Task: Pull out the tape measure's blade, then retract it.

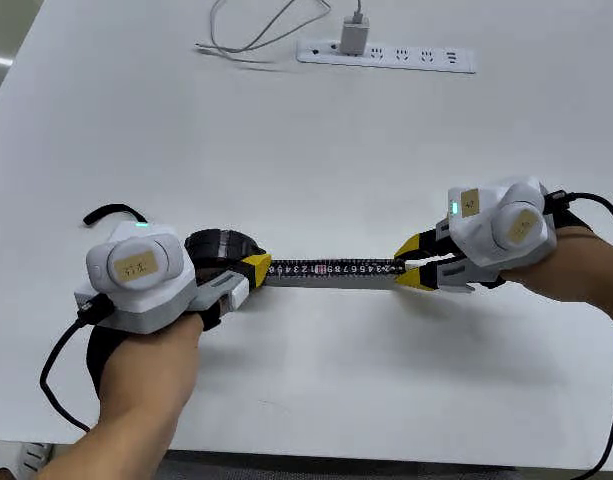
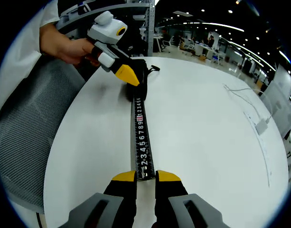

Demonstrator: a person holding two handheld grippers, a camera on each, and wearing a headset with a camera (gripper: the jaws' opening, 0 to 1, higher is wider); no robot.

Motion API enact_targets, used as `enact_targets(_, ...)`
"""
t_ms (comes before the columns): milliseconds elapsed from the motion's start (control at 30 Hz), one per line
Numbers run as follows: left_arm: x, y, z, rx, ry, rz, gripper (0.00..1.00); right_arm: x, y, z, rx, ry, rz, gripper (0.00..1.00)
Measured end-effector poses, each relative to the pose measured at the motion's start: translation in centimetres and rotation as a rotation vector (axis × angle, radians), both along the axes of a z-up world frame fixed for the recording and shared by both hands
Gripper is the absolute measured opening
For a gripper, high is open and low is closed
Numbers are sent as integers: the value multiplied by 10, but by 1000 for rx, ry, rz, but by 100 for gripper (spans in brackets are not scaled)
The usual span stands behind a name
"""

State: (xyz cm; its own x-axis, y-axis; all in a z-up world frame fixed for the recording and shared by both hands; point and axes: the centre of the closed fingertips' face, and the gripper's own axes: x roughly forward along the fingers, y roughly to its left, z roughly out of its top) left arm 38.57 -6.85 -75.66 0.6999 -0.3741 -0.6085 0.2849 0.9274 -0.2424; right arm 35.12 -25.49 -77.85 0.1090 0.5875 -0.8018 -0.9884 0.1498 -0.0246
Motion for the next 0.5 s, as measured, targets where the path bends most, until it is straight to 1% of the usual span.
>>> enact_targets(67,0,0,0,0,0,-1,56,1,6,1,8,1,1,10)
enact_targets(500,0,0,1,-11,0,0,56,6,26,-1,38,11,11,10)
